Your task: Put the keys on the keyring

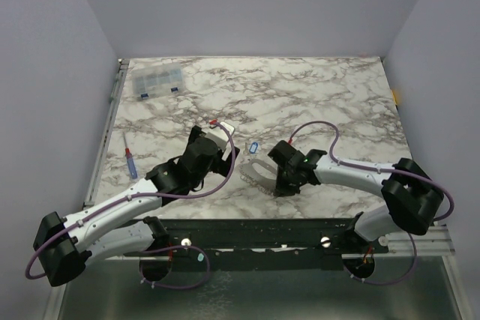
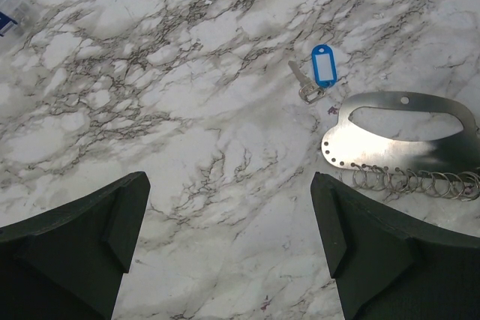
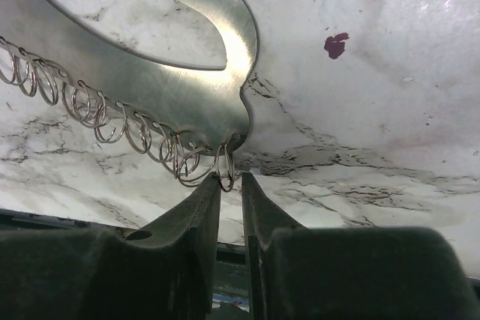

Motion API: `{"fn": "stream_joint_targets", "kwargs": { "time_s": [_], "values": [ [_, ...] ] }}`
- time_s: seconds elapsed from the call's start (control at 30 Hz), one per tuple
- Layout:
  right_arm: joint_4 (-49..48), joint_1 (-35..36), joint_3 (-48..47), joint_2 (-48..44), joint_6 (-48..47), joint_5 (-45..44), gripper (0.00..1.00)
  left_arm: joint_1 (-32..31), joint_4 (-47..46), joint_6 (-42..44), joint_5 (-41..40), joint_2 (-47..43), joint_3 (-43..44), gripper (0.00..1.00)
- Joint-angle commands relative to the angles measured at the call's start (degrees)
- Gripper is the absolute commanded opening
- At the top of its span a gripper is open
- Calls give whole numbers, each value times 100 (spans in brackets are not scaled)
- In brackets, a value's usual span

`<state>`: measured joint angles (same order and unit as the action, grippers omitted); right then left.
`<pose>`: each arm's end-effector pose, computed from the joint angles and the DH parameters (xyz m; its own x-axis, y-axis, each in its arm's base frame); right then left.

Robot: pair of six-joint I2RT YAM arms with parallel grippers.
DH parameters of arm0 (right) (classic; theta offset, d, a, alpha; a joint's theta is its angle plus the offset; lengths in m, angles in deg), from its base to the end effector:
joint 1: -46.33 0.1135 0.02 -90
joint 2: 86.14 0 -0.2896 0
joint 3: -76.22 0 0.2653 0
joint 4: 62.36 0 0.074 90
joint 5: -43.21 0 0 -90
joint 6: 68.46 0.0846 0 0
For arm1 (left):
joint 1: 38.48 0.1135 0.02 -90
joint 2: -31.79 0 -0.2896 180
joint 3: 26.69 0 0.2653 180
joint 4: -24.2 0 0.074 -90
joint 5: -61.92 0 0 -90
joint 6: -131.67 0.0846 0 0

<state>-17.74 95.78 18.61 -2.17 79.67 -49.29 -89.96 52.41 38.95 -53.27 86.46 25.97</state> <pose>0.1842 0.2096 0.1338 -0.9613 0.1815 -0.2071 0.1260 0.9587 0.2550 0.1825 -0.1714 0.2647 -0.3358 0.3530 -0.8733 0.4635 0.8690 0.1730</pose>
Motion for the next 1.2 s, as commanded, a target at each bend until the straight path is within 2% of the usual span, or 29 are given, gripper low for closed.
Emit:
{"fn": "stream_joint_targets", "kwargs": {
  "time_s": [0.0, 0.33, 0.53, 0.9, 1.17],
  "values": [
    [-35, 116, 84, -64, 177, -236, 21, 11, -28, 30, -98, 9, -51, 99],
    [99, 202, 89, -202, 317, -522, 25, 4, -47, 20, -47, 33, -62, 99],
    [88, 231, 76, -220, 290, -618, 20, -1, -55, 26, -26, 82, -52, 99],
    [-140, 354, 227, -253, 268, -664, 1, 0, -82, 17, 13, 127, -71, 99],
    [88, 365, 0, -343, -116, -1014, 1, -2, -125, 60, 5, 81, -78, 99]
  ]
}}
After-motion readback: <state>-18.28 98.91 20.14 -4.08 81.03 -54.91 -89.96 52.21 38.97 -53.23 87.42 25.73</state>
